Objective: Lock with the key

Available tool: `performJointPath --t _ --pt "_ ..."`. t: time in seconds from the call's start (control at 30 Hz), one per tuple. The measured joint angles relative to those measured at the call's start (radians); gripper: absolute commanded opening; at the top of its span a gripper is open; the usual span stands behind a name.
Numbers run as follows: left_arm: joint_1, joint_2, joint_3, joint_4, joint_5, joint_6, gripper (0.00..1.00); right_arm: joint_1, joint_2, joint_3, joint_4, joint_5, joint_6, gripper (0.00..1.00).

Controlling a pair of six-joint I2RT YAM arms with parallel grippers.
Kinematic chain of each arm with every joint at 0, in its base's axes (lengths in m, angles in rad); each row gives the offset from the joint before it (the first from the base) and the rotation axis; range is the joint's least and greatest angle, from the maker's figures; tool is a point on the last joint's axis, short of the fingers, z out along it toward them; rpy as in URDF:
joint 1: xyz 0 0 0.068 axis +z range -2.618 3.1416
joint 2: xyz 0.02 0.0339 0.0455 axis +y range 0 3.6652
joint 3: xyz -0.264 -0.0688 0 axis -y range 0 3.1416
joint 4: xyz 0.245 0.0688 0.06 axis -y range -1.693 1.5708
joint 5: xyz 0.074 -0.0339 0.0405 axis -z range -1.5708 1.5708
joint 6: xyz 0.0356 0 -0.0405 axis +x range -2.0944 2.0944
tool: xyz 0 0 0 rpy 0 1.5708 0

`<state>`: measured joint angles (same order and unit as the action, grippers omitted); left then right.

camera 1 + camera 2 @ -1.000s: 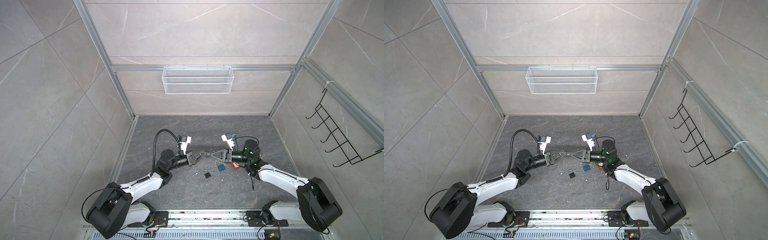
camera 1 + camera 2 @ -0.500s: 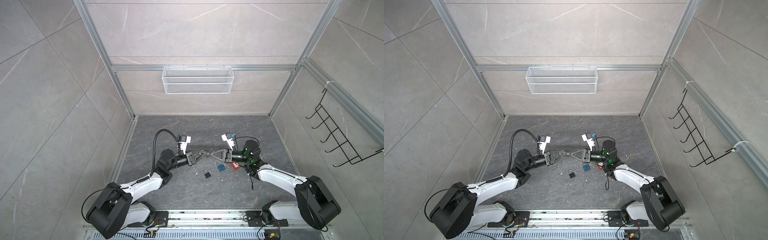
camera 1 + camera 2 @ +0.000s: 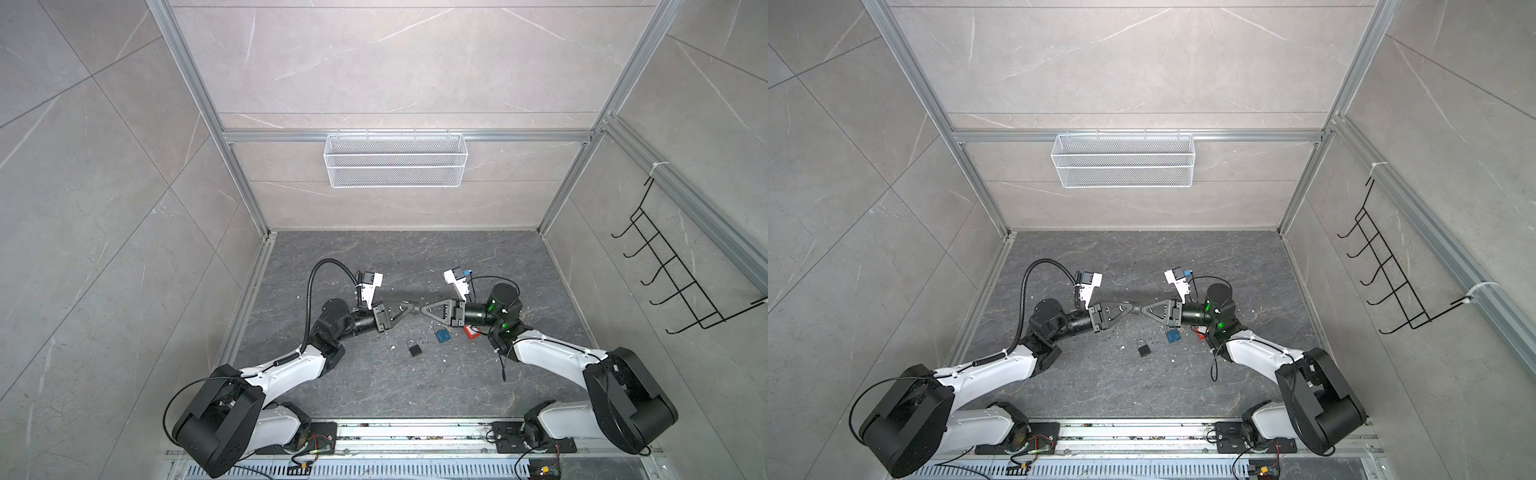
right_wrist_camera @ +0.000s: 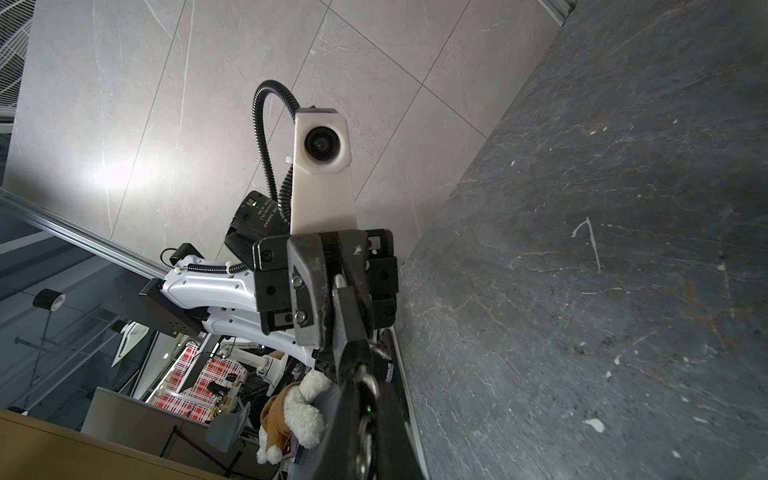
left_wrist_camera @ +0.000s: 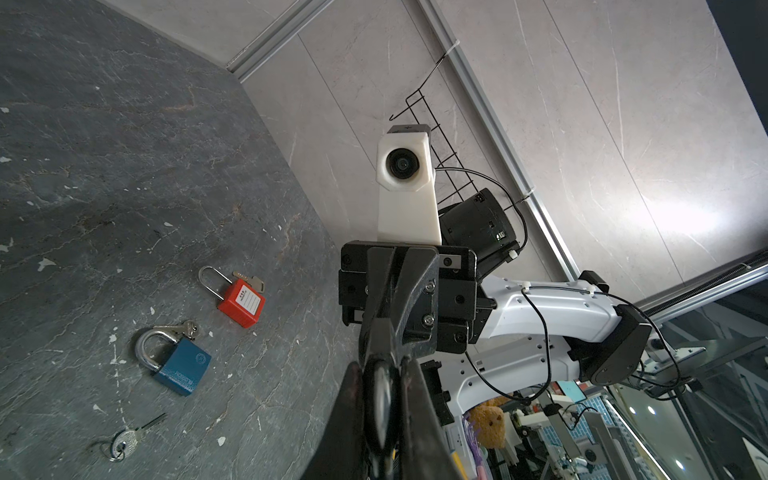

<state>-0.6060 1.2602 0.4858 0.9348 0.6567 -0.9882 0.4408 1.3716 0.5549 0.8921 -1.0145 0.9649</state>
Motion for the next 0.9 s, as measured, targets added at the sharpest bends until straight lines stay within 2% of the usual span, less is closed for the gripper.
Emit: performJointPath --t 0.27,0.9 --pt "0.0 0.002 0.0 -0.019 0.031 -0.011 0.0 -0.008 -0.027 -0.035 -0.009 0.0 -0.05 0.0" --pt "0.001 0.064 0.008 0.008 0.079 -0.048 0.0 -0.037 -0.028 -0.087 0.063 -0.01 -0.045 0.0"
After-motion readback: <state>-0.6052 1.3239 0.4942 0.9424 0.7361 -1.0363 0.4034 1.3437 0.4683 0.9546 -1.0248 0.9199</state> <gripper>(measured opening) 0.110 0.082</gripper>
